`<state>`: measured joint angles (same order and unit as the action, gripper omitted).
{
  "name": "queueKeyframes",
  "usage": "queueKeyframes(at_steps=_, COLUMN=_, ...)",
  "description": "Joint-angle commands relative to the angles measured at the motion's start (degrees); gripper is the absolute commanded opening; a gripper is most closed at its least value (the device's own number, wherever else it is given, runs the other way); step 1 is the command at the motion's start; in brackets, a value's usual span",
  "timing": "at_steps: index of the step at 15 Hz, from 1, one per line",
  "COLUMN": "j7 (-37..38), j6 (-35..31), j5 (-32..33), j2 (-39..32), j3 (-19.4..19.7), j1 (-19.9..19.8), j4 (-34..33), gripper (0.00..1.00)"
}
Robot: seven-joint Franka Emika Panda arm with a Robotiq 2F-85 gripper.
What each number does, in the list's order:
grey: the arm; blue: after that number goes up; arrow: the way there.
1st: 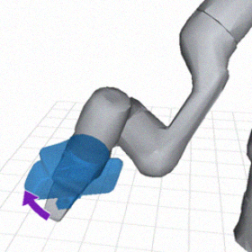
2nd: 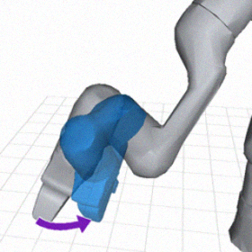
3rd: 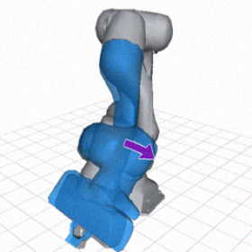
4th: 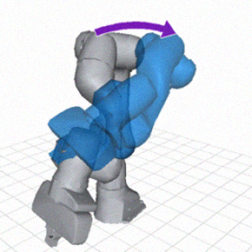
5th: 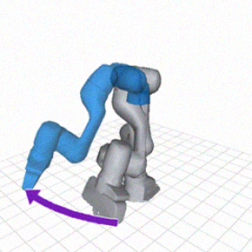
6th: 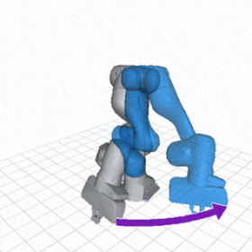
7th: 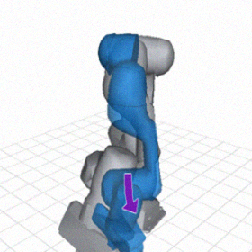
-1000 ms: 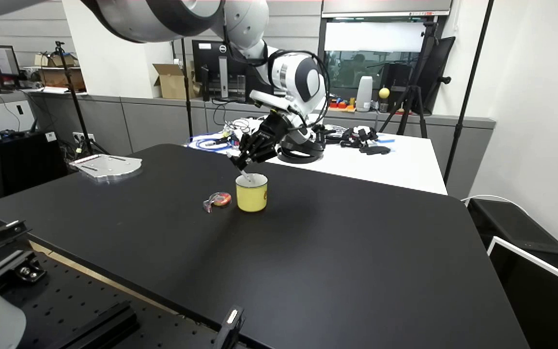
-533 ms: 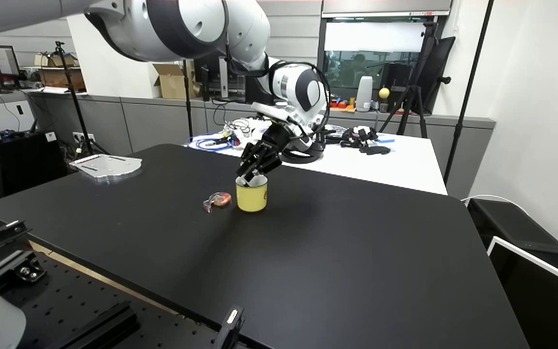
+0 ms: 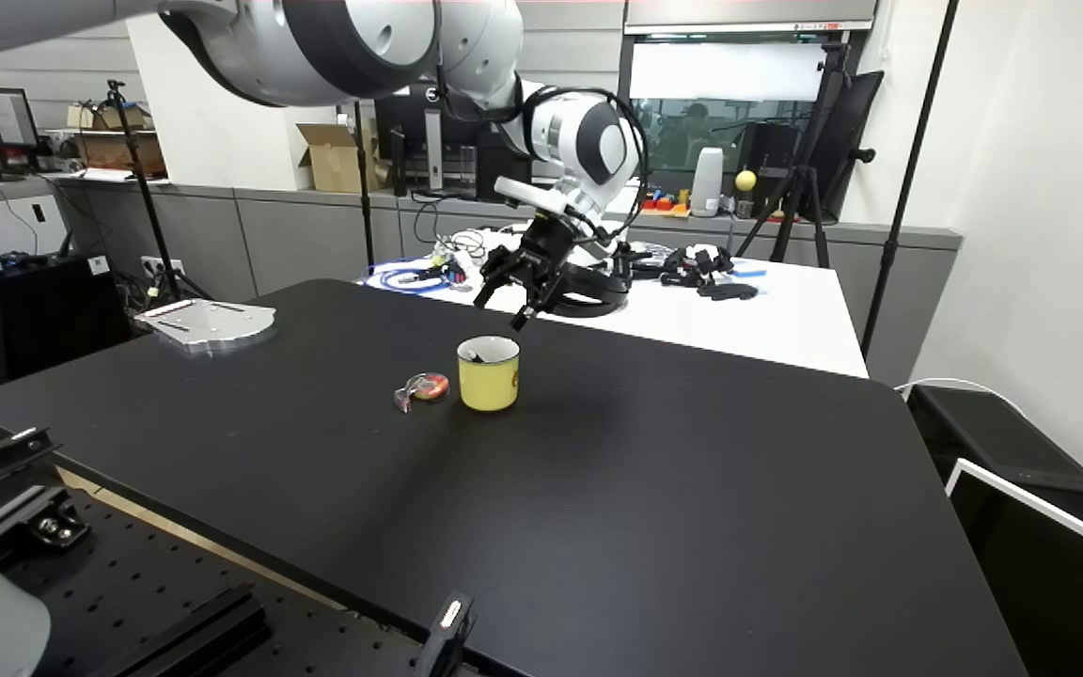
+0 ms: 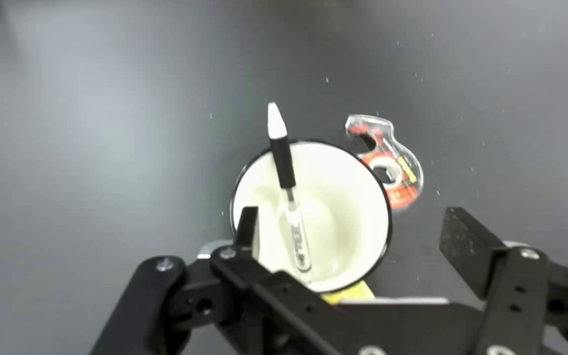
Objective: Put the pen in the mug
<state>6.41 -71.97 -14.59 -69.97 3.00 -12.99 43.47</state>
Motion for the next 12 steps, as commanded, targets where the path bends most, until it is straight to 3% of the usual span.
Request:
queueKeyframes(at_steps=1, j7=-2.69, j6=-9.31, j5=0.59, j2=4.42, j3=0.54, j1=0.46, j4=2.26, gripper=1.0)
queueKeyframes(at_steps=7, j7=-7.87, j6=-33.96, j5=-1.87, j2=12.08, j3=-0.28, j1=-0.43, j4=11.89, gripper=1.0)
queueKeyframes(at_steps=8, j7=-6.2, j6=-27.89, j5=-0.49, j2=7.19, j3=0.06, j1=-0.01, j4=4.58, gripper=1.0)
queueKeyframes(at_steps=12, j7=-7.57, j6=-33.06, j5=-1.12, j2=9.92, j3=0.01, j1=-0.22, j4=8.81, gripper=1.0)
